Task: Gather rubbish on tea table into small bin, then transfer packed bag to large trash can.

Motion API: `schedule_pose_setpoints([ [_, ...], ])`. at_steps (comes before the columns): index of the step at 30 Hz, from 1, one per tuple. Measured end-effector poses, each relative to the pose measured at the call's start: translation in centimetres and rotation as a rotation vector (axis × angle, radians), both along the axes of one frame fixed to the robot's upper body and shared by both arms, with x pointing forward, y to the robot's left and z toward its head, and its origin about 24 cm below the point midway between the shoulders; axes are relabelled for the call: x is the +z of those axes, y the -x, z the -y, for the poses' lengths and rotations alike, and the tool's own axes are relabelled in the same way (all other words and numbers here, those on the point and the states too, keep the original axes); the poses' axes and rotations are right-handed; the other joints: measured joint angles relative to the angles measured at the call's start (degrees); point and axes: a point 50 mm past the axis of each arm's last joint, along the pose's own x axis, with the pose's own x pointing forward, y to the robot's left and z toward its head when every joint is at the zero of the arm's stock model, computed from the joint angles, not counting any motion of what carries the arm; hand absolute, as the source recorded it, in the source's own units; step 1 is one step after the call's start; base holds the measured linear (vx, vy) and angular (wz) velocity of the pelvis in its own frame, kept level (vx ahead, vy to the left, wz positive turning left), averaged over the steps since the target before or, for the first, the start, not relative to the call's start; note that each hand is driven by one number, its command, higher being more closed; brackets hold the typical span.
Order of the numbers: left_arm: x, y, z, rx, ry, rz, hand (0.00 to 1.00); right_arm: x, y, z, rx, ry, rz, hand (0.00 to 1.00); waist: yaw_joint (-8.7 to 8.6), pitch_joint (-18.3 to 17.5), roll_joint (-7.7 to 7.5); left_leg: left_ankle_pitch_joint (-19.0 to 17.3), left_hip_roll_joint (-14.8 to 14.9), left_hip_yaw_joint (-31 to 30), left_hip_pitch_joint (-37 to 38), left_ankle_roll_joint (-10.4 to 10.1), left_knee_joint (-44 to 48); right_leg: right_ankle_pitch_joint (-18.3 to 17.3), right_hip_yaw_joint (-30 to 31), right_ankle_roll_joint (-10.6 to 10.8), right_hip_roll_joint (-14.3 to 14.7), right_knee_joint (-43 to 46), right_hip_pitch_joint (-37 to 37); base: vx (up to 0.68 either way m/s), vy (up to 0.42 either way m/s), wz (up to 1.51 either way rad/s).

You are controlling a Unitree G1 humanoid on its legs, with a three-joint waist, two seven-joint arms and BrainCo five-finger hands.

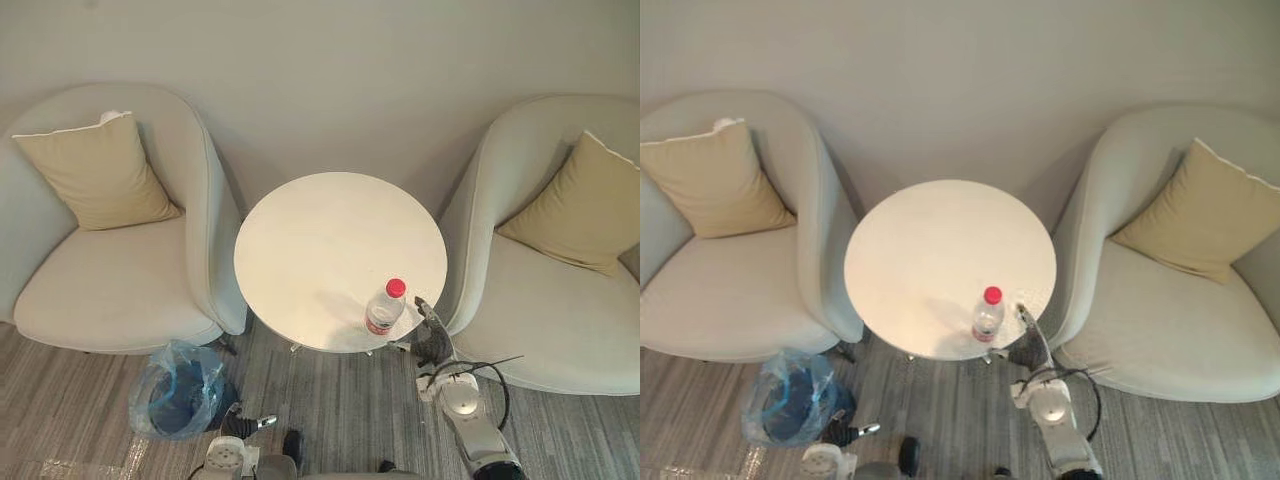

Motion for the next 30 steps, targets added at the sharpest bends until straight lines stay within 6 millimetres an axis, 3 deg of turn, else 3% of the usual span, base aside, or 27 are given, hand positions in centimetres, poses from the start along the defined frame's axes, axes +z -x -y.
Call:
schedule_pose_setpoints([
  [13, 0.4, -0.9, 0.1, 0.011, 0.013, 0.04, 0.0, 1.1, -1.8, -1.5, -0.003, -0.094, 0.05, 0.0, 1.32, 1.98, 0.3, 0.27, -0.18, -1.55, -2.08, -0.01, -0.26, 0.06, -1.12, -0.08, -0.01, 0.26, -1.55, 0.0, -0.003, 0.05],
  [14, 0.4, -1.0, 0.1, 0.01, 0.013, 0.043, 0.0, 1.2, -2.1, -1.7, 0.002, -0.097, 0.053, 1.0, 1.48, 2.24, 0.32, 0.73, -0.18, -1.77, -2.11, -0.04, -0.9, 0.06, -1.36, -0.09, -0.01, 0.26, -1.54, 0.01, -0.012, 0.1],
  [20, 0.7, -1.5, 0.1, 0.025, 0.023, 0.063, 0.0, 1.8, -3.5, -2.5, -0.005, -0.11, 0.07, 1.0, 2.89, 2.85, 0.14, 1.45, -0.41, -3.35, -2.73, 0.04, -1.79, 0.06, -2.87, -0.09, -0.03, 0.24, -1.53, 0.02, -0.009, 0.16],
  [30, 0.8, -1.7, 0.1, 0.025, 0.022, 0.073, 0.0, 2.5, -3.8, -2.8, 0.0, -0.124, 0.104, 1.0, 3.0, 3.5, -0.1, 1.43, -0.48, -4.35, -2.42, 0.06, -1.73, 0.33, -2.3, -0.46, -0.05, 0.26, -0.76, 0.01, -0.005, 0.05],
])
